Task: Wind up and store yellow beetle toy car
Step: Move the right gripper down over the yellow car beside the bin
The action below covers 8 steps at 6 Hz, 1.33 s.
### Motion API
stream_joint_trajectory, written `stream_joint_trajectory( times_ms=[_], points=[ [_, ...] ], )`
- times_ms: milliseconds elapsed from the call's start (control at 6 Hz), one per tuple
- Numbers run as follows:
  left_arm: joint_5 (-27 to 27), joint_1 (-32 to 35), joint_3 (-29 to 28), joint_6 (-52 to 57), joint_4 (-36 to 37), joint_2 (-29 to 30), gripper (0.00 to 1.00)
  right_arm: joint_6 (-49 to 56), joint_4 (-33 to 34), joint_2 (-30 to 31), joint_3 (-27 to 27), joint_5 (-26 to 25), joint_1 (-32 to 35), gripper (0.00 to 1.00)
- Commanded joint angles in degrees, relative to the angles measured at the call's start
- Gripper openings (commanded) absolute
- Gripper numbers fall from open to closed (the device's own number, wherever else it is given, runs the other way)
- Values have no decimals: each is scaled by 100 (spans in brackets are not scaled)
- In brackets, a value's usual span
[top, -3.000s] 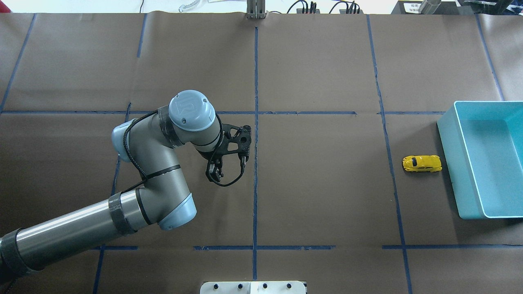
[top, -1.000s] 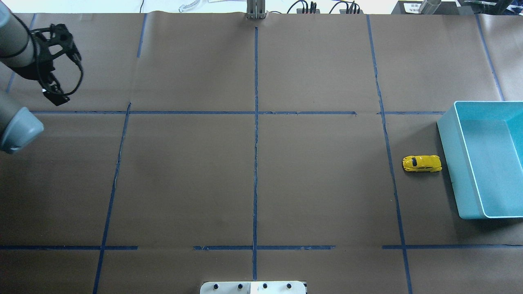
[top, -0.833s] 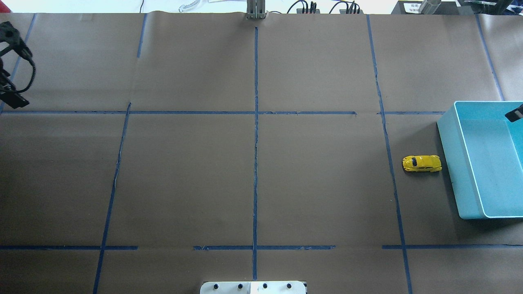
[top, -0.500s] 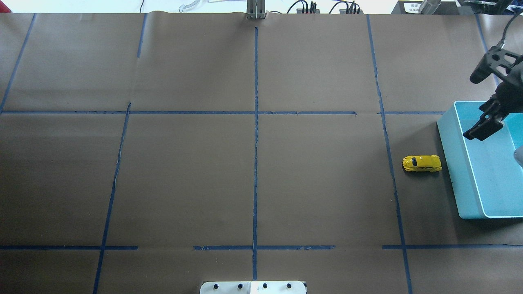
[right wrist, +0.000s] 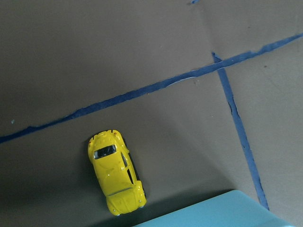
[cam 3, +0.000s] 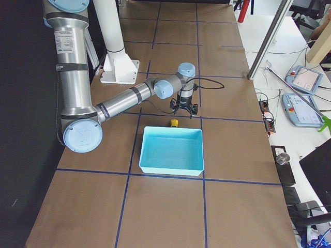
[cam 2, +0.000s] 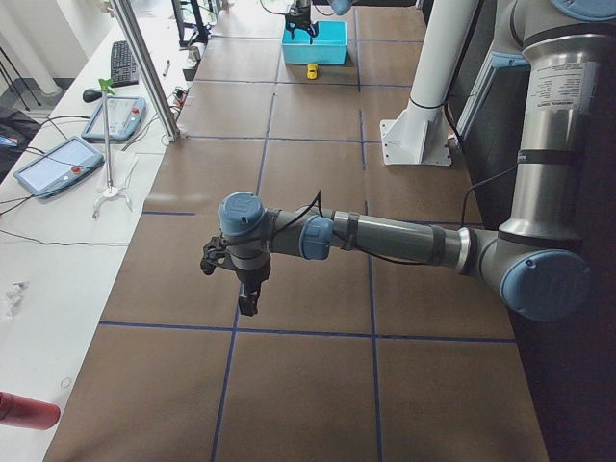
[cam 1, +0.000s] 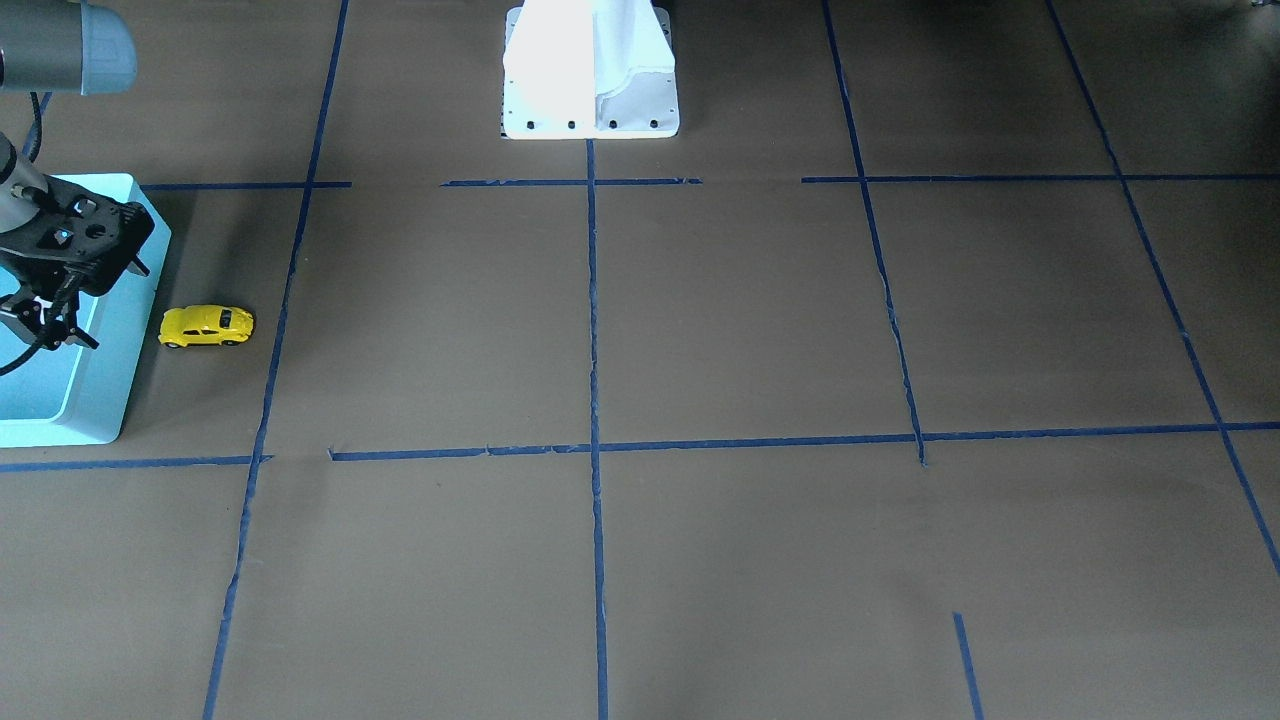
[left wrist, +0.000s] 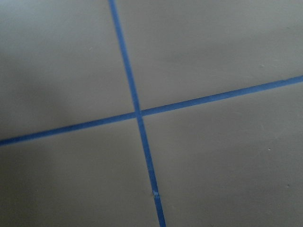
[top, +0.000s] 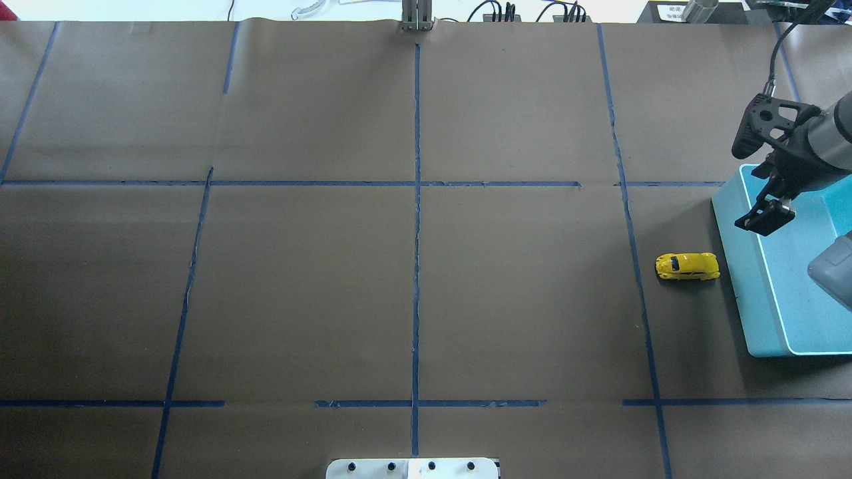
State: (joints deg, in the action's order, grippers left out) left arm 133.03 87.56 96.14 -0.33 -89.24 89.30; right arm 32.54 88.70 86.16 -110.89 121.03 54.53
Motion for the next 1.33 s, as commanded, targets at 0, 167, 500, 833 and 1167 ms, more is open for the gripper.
stream_joint_trajectory(
  times_ms=[0, 167, 500, 833, 1167],
  points=[
    [117, 443, 1, -37, -40, -394, 100, 103, -333, 110, 172, -184, -616, 100],
    [135, 454, 36, 59, 3, -395, 100, 86, -623, 120, 443, -211, -750, 100],
    [136, 472, 123, 130, 38, -395, 100, -28, -950, 120, 762, -308, -821, 100],
    [136, 481, 176, 130, 47, -474, 100, -98, -959, 129, 771, -422, -979, 100],
    [109, 472, 151, 130, 29, -527, 100, -195, -951, 85, 902, -493, -1041, 100]
  ],
)
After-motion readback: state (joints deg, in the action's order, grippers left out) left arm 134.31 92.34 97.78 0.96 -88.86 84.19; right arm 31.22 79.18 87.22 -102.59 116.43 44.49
